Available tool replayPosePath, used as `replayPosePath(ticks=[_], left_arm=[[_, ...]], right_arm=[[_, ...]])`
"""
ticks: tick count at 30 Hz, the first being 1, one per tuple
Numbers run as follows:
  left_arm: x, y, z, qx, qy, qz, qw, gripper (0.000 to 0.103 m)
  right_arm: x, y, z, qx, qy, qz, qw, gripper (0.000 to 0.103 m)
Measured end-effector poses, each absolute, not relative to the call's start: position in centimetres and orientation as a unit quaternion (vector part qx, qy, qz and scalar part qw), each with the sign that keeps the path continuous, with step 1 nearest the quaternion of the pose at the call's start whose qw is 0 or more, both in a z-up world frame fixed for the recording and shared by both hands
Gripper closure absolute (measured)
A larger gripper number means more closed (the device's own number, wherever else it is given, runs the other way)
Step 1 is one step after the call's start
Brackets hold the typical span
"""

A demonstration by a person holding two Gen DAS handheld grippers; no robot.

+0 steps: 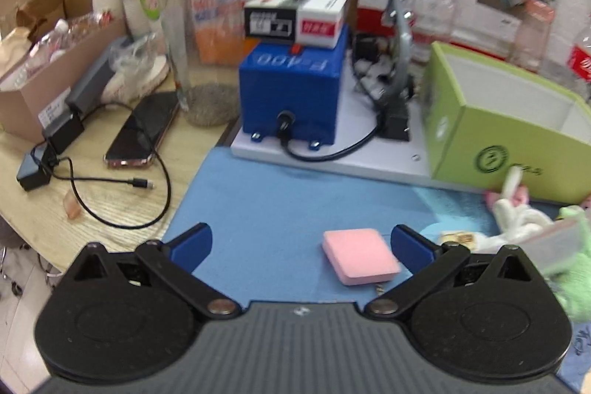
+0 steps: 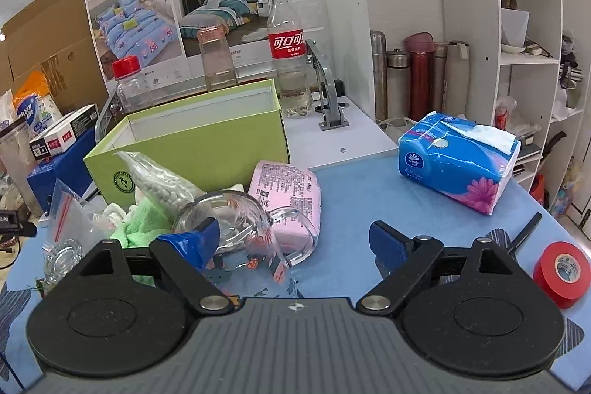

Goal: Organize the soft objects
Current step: 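Move the left tool to the pink sponge while the right tool approaches the pink package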

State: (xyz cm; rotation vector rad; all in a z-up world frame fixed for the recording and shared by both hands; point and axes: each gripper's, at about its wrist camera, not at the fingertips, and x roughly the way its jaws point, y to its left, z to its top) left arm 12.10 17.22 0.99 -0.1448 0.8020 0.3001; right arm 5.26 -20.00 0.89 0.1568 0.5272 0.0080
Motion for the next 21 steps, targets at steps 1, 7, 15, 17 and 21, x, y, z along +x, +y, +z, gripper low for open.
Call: replayPosePath(ticks=[1, 7, 15, 17, 21], left_arm=[[12.3, 17.6, 0.8, -0.080, 0.395, 0.150, 0.903, 0.001], [12.1, 15.7, 3.3, -0.109, 0.359, 0.078, 0.924, 0.001], [12.3, 11.1, 4.5, -0.079, 0.340, 0.018, 0.937, 0.001], [12.2, 11.2, 4.2, -0.073, 0.343, 0.026, 0.936, 0.000], [12.1, 12.6, 3.7, -0.070, 0.345, 0.042, 0.935, 0.001]], right_arm=[[5.5, -20.2, 0.9, 0.081, 0.260, 0.007, 0.962, 0.028], [6.1, -20.8, 2.4, 0.096, 0.231, 0.024, 0.968, 0.028], [9.4, -14.8, 3.5, -0.024, 0.259, 0.155, 0.953, 0.028], [10.2, -13.7, 3.6, -0.048, 0.258, 0.171, 0.950, 0.028], [12.1, -17.2, 5.1, 0.001, 0.260, 0.169, 0.951, 0.028]])
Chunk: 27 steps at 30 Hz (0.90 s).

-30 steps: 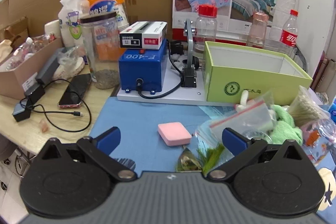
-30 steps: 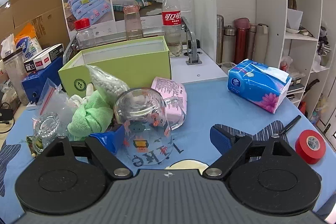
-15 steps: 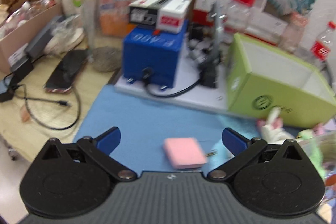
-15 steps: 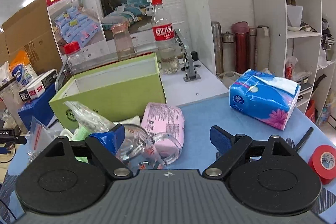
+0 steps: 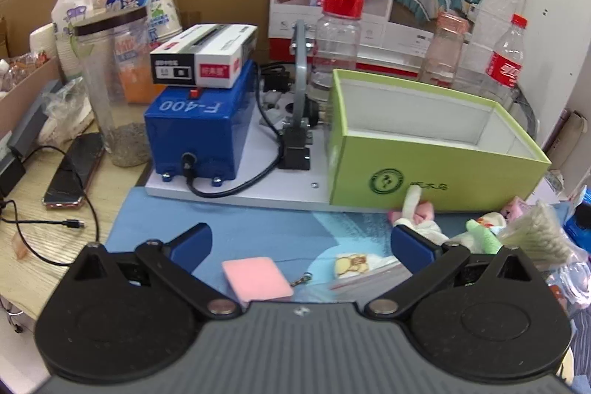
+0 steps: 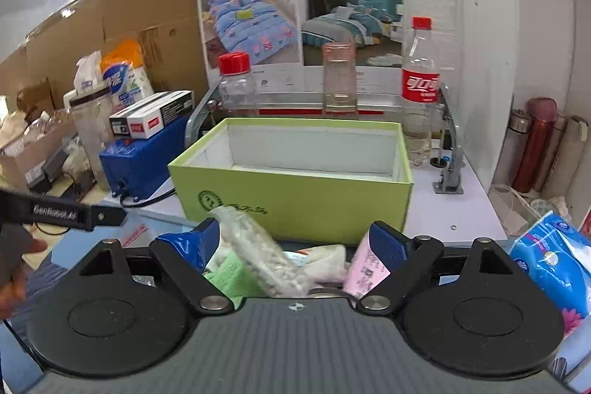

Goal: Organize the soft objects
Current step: 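Move the left tool to the pink sponge while the right tool approaches the pink package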

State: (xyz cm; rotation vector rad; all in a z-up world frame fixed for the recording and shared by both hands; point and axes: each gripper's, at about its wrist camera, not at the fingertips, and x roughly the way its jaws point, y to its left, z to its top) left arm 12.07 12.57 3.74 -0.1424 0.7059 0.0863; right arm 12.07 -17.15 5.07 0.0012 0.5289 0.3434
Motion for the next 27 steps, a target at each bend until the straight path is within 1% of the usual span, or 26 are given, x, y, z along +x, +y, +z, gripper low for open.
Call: replayPosePath(ticks=[2, 4, 9, 12, 16, 20, 23, 27], left_arm=[[12.4, 13.2, 3.6, -0.085, 0.343, 0.051, 0.934, 0.001], [13.0, 13.6, 3.4, -0.100, 0.348, 0.048, 0.931, 0.001], [13.3, 13.9, 2.7, -0.105, 0.358, 0.052, 0.926, 0.001], [13.1, 14.5, 2.5, -0.103, 0.360, 0.064, 0.925, 0.001], [13.2, 15.5, 2.3, -0.119, 0.361, 0.075, 0.922, 0.001], [13.4, 15.7, 2.4, -0.119, 0.361, 0.079, 0.922, 0.001], [13.2, 15.6, 2.5, -0.105, 0.361, 0.087, 0.923, 0.001], [13.5, 16.7, 2.6, -0.112, 0.375, 0.084, 0.917, 0.001]], right_arm=[[14.6, -19.4, 5.1, 0.010, 0.285, 0.126, 0.950, 0.028], [18.0, -20.8, 4.3, 0.013, 0.338, 0.086, 0.937, 0.028], [23.8, -19.2, 0.2, 0.001, 0.446, 0.144, 0.883, 0.028], [25.7, -18.6, -2.1, -0.028, 0.489, 0.129, 0.862, 0.028], [25.9, -20.5, -3.2, -0.047, 0.510, 0.088, 0.854, 0.028], [24.0, -22.7, -3.9, -0.074, 0.521, 0.056, 0.849, 0.028], [22.4, -24.3, -4.1, -0.033, 0.524, 0.066, 0.848, 0.028], [20.9, -24.7, -4.2, -0.009, 0.494, 0.053, 0.868, 0.026]])
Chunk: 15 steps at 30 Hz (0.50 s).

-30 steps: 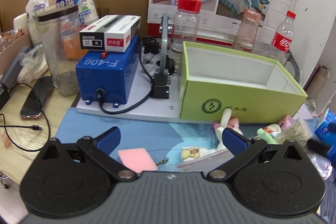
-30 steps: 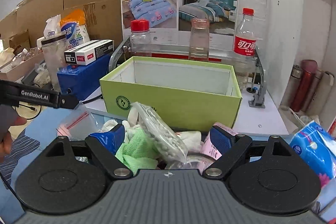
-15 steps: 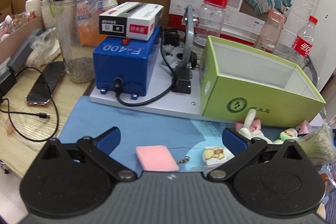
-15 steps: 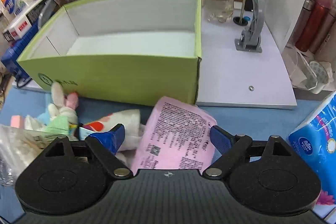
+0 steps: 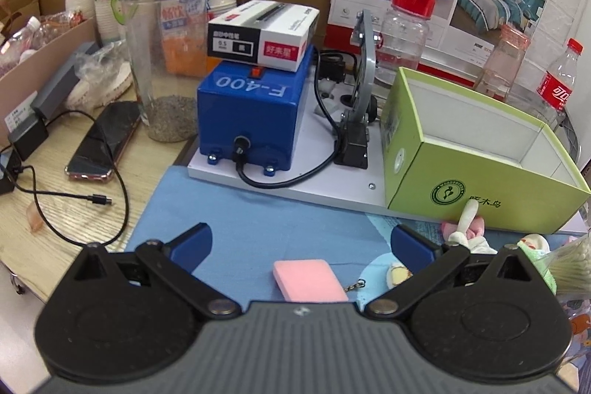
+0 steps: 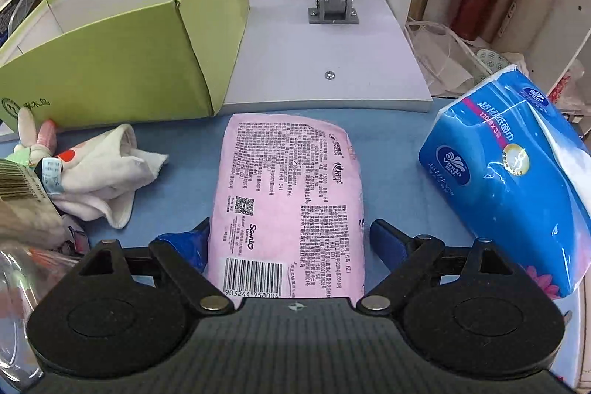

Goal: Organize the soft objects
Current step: 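Move the left tool to the pink sponge while the right tool approaches the pink package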

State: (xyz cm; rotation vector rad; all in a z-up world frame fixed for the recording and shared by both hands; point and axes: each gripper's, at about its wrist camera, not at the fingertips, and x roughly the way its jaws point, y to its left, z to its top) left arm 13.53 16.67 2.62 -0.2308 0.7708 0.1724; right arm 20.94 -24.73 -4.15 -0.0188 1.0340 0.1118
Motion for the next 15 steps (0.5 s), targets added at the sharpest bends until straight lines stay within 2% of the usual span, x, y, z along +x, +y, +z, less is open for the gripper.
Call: replayPosePath(ticks=[5, 9, 15], left_arm=[[15.4, 18.1, 0.2, -0.141, 0.450, 0.058, 0.880, 0.001], [16.9, 18.6, -1.9, -0.167, 0.478, 0.079, 0.859, 0.001], [18.4, 17.1, -3.8, -0.090, 0.513, 0.098, 0.848, 0.001]], right_arm=[[20.3, -24.6, -4.5, 0.003, 0.455, 0.027, 0.890, 0.025], [19.7, -24.7, -4.7, 0.015, 0.438, 0.016, 0.899, 0.025], [19.4, -24.2, -4.6, 0.005, 0.438, 0.014, 0.899, 0.025]])
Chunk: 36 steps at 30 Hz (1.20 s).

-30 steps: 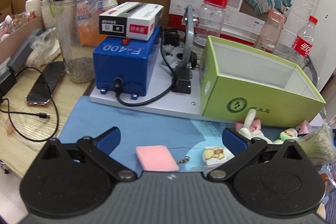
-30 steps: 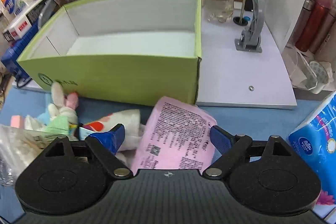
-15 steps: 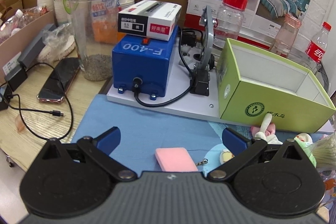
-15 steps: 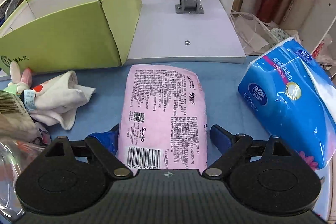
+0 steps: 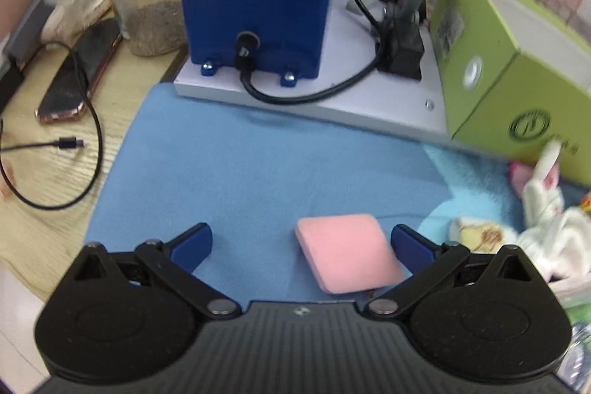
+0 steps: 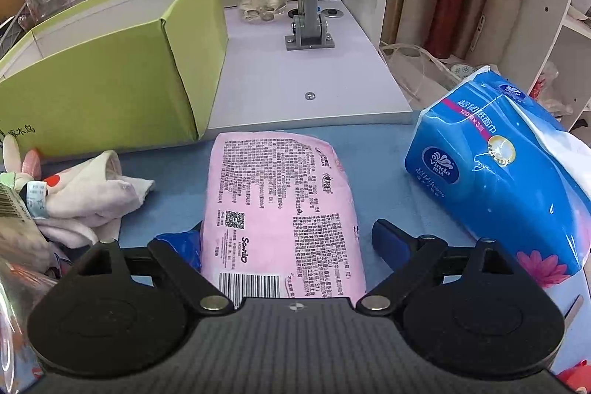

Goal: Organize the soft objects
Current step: 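Move the left tool to the pink sponge while the right tool approaches the pink package, then close the left tool on the pink sponge while the right tool grips the pink package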

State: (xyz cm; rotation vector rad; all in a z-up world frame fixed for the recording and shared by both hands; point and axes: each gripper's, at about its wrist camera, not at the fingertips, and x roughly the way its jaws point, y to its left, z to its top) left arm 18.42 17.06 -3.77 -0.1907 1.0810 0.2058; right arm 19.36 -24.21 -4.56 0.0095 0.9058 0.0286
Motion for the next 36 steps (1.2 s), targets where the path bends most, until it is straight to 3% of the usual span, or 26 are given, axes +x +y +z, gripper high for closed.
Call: replayPosePath(ticks=[15, 19, 20, 21, 23, 24, 26, 30, 36], left_arm=[[16.1, 17.7, -4.2, -0.058, 0.475, 0.091, 0.873, 0.003], [15.6, 17.8, -3.9, -0.058, 0.461, 0.079, 0.882, 0.021], [15.3, 17.9, -3.7, -0.060, 0.456, 0.073, 0.885, 0.033], [15.0, 18.0, -3.5, -0.062, 0.452, 0.068, 0.887, 0.040], [14.5, 18.3, -3.2, -0.069, 0.445, 0.064, 0.890, 0.068], [14.3, 18.6, -3.1, -0.078, 0.444, 0.060, 0.891, 0.068], [14.0, 19.3, -3.0, -0.107, 0.440, 0.052, 0.890, 0.068], [13.2, 19.9, -2.2, -0.127, 0.430, 0.054, 0.892, 0.068], [12.8, 20.1, 1.2, -0.124, 0.399, 0.044, 0.908, 0.068]], right_arm=[[19.6, -24.7, -5.6, 0.005, 0.398, 0.015, 0.917, 0.019], [19.5, -24.8, -5.8, 0.002, 0.384, 0.017, 0.923, 0.018], [19.5, -24.8, -5.8, 0.003, 0.379, 0.019, 0.925, 0.018], [19.5, -24.9, -5.9, 0.001, 0.373, 0.023, 0.927, 0.018], [19.4, -25.0, -6.0, -0.002, 0.362, 0.026, 0.932, 0.022], [19.4, -25.0, -5.9, 0.000, 0.359, 0.025, 0.933, 0.027], [18.9, -25.0, -5.5, 0.002, 0.351, 0.037, 0.936, 0.053], [18.3, -25.6, -4.7, 0.037, 0.356, 0.070, 0.931, 0.056], [15.7, -25.2, -1.0, 0.047, 0.303, 0.086, 0.948, 0.055]])
